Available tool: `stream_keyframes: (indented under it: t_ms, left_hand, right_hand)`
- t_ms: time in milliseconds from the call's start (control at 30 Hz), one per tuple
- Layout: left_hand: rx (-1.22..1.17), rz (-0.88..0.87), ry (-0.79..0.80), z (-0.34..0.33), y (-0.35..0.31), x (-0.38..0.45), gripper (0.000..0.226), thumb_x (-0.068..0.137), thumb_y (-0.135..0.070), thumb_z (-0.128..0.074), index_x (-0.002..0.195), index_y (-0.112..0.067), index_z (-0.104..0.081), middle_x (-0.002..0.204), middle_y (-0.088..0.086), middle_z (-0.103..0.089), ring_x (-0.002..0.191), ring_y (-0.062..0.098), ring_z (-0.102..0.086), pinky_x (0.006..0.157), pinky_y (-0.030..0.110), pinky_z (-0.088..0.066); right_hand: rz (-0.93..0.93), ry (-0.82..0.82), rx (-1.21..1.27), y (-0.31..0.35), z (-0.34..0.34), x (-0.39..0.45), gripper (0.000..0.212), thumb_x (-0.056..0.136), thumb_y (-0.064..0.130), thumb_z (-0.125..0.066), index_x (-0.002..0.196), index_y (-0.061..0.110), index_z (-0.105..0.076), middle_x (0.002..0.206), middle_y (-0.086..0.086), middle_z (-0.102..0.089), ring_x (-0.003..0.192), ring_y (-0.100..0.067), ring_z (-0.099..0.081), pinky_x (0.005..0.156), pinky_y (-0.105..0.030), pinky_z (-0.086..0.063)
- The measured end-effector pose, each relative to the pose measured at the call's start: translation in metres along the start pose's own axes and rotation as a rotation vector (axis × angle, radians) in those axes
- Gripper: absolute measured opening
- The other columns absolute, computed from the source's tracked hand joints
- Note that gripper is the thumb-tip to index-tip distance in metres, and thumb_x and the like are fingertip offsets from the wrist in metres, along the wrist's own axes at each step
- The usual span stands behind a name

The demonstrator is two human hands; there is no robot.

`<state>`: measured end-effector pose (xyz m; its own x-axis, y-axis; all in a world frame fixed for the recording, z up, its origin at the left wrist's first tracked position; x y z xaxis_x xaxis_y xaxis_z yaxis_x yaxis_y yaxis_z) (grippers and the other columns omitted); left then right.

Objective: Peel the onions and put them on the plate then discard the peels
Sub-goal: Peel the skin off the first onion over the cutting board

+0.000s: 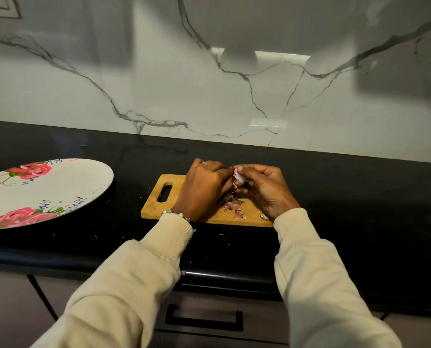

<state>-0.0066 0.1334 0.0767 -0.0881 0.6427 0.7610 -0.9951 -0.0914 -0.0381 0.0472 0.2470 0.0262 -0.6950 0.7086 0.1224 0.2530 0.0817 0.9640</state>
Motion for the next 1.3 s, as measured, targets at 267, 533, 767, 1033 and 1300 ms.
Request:
stream_keyframes:
  t_ms: [267,533,767,1033,1300]
  left_hand:
    - [0.087,-0.002,-0.043,-0.002,-0.002,0.001,0.018,0.083,-0.019,-0.073,0.09,-0.004,-0.066,0.079,0.01,-0.068,0.066,0.028,-0.063,0.071,0.038,-0.048]
    - [-0.069,0.121,-0.138,0.008,0.008,0.0,0.022,0.088,-0.024,-0.057,0.087,-0.004,-0.068,0.078,0.01,-0.07,0.064,0.027,-0.062,0.069,0.033,-0.044]
    - [-0.371,0.368,-0.158,0.009,0.035,-0.001,0.009,0.086,-0.009,-0.062,0.092,-0.005,-0.067,0.083,0.001,-0.063,0.07,0.002,-0.053,0.065,0.013,-0.042]
    - [-0.45,0.492,-0.199,0.016,0.044,-0.004,0.007,0.095,-0.003,-0.051,0.093,-0.009,-0.056,0.086,-0.002,-0.052,0.073,-0.003,-0.054,0.063,0.006,-0.04]
    - [-0.233,0.583,-0.3,0.02,0.06,-0.014,0.018,0.097,-0.023,-0.054,0.093,-0.011,-0.066,0.094,0.005,-0.065,0.086,0.02,-0.058,0.087,0.042,-0.043]
  right_hand:
    - [-0.042,-0.033,0.037,-0.002,0.002,0.0,0.008,0.09,0.004,-0.067,0.091,-0.001,-0.074,0.085,-0.015,-0.074,0.077,-0.023,-0.073,0.069,-0.034,-0.063]
    - [-0.052,-0.013,0.058,-0.003,0.0,-0.001,0.008,0.09,0.002,-0.066,0.09,-0.002,-0.073,0.086,-0.017,-0.074,0.079,-0.024,-0.073,0.069,-0.035,-0.063]
    - [-0.023,-0.006,0.124,0.0,0.001,0.0,0.01,0.091,0.002,-0.064,0.09,-0.004,-0.072,0.089,-0.021,-0.073,0.081,-0.028,-0.073,0.065,-0.033,-0.062]
    - [0.009,-0.023,0.1,0.001,0.006,0.005,0.019,0.094,-0.002,-0.053,0.1,-0.009,-0.069,0.104,-0.027,-0.07,0.096,-0.036,-0.066,0.073,-0.042,-0.06]
    - [0.025,0.022,0.177,0.008,0.002,0.004,0.025,0.093,-0.002,-0.046,0.087,-0.005,-0.07,0.092,-0.014,-0.075,0.09,-0.028,-0.068,0.083,-0.049,-0.055]
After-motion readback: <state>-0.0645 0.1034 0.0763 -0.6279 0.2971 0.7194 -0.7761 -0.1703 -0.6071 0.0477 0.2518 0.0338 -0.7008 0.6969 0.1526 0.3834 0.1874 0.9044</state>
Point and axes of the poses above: each hand's wrist, its own x-axis towards the middle knuckle, its own z-axis out of the back of the hand, y = z × x, the point moved 10 cm from there along x, towards the middle knuckle
